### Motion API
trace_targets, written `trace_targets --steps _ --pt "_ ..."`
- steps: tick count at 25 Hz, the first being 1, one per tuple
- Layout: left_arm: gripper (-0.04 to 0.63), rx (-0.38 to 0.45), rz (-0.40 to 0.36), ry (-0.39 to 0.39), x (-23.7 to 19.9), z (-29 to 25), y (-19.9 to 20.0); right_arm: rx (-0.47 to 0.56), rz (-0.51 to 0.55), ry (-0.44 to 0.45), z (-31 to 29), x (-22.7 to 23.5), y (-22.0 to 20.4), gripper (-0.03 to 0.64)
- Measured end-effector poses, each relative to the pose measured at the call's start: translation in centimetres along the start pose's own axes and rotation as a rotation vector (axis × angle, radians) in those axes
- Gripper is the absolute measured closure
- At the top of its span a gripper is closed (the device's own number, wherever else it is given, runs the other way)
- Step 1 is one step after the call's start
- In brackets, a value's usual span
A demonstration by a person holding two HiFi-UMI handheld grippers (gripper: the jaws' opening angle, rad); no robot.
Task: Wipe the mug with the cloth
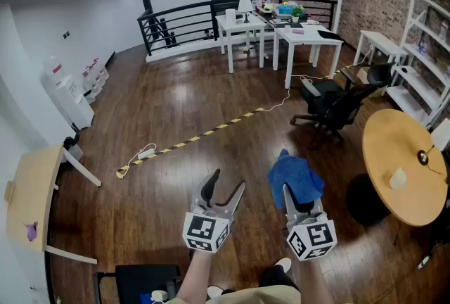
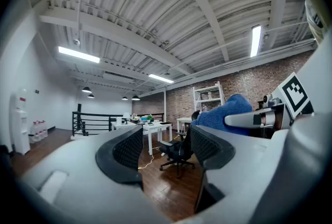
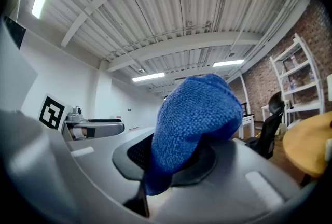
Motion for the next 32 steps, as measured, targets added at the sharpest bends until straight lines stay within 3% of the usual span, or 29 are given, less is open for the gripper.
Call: trace_targets --steps 4,6,11,16,22,26,32 --pt "0.327 -0.002 0.022 -0.059 7.0 -9.8 -0.9 -0.064 0.146 -0.052 1.6 9.5 -0.8 0.552" --pt "0.327 0.007 0.030 -0.115 11.1 -14.6 -1.4 -0.061 0.118 -0.100 3.5 14.9 -0.8 0.552" --pt "0.327 -0.017 0.040 -0.369 24.2 -24.3 -2.8 -0.049 0.068 -0.343 11.2 27.3 -0.5 0.552" --pt "0.326 -0.046 0.082 -0.554 34.6 -30.0 -3.9 -0.047 0.001 -0.574 19.8 35.6 -1.7 0.552" --pt "0.325 -0.099 0.072 -0.745 44.9 -34.0 -6.3 -0.056 -0.073 -0.770 27.4 42.3 -3.5 0.552" --pt "0.327 -0.131 0.082 -0.821 49.6 -39.5 -9.4 -0.061 -0.072 -0.833 29.0 48.8 -5.1 0.552" --pt "0.327 -0.171 0.104 -0.864 53.6 -50.5 -13.2 -0.101 -0.044 -0.818 27.1 60.1 -5.2 0.552"
Point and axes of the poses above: the fingertips, and each gripper's own axes: z backward along the fingers, x to its right, y out of its top, the point moved 1 cm from there along z, backward along the fingers, and after that the axes turned 4 degrees about z, right-handed, at the moved point
